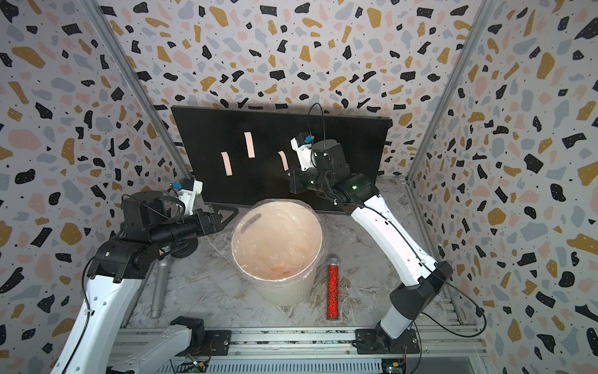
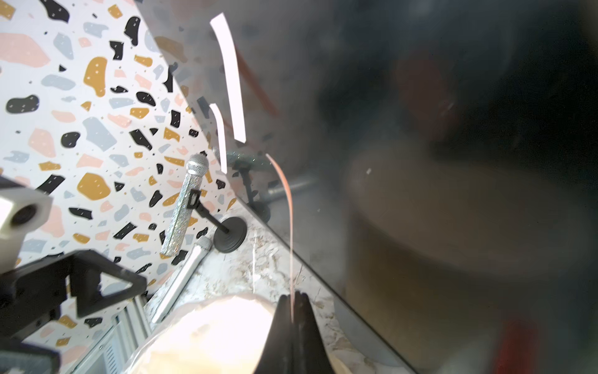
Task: Remove the sticky note from the monitor
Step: Place the sticky note in the trash bin.
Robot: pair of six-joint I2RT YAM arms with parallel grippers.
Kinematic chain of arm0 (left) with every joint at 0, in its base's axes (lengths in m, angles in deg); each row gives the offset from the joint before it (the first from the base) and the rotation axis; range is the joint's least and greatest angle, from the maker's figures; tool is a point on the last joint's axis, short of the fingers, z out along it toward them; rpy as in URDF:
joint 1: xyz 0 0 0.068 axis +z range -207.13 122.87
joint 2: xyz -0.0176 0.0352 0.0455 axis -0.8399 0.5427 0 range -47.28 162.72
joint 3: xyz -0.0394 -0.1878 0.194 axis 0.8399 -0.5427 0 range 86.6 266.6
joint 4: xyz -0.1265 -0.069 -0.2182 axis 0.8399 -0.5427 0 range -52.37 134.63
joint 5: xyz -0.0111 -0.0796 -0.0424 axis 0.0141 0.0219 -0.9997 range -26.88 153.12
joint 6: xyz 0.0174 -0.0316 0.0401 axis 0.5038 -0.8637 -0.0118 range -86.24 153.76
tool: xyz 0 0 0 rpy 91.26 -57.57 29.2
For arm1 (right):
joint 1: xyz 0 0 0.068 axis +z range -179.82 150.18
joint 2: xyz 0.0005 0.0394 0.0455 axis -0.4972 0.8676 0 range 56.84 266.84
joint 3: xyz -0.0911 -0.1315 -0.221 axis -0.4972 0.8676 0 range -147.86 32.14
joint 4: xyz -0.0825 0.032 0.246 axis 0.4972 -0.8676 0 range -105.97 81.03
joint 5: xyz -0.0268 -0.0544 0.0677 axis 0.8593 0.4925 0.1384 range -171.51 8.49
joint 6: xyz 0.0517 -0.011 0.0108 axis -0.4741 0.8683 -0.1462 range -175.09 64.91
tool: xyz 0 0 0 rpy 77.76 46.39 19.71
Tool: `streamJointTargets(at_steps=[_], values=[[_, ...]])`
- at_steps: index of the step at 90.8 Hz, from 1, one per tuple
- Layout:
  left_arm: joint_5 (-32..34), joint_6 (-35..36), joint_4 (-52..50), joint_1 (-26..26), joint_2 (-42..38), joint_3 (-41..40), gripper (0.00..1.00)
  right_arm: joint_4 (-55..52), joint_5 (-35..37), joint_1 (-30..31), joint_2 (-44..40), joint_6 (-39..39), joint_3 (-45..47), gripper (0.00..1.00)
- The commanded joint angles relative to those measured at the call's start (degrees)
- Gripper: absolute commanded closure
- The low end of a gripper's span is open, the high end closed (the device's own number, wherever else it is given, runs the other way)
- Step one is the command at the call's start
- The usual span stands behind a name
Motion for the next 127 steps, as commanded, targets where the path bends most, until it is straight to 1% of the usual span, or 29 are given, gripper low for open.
streamJointTargets(at_steps=[1, 26, 53, 71, 89, 108, 127], values=[[-0.10, -0.34, 2.02, -0.23, -0.68, -0.96, 0.00, -0.69, -0.72, 1.77, -4.04, 0.32, 1.14, 1.00], [-0.59, -1.55, 3.24, -0.23, -0.55, -1.94, 0.01, -3.46, 0.85, 6.93, -8.73, 1.88, 5.71, 1.00], [-0.09, -2.38, 3.78, -0.23, -0.51, -2.40, 0.01, -2.78, 2.53, 10.79, -14.30, 0.08, 16.92, 1.00], [1.63, -2.89, 3.64, -0.23, -0.22, -2.58, 0.01, -2.98, 4.29, 13.15, -16.96, -0.73, 22.82, 1.00], [3.73, -3.03, 3.78, -0.23, 0.15, -2.54, 0.01, -4.08, 5.70, 14.95, -17.76, -1.24, 26.47, 1.00], [6.24, -3.28, 5.15, -0.17, 0.82, -2.33, 0.01, -4.77, 6.74, 15.38, -18.32, -1.72, 28.96, 1.00], [6.84, -4.20, 8.56, 0.38, 3.61, -1.29, 0.01, -6.41, 6.90, 15.47, -17.74, -1.63, 29.25, 0.88]])
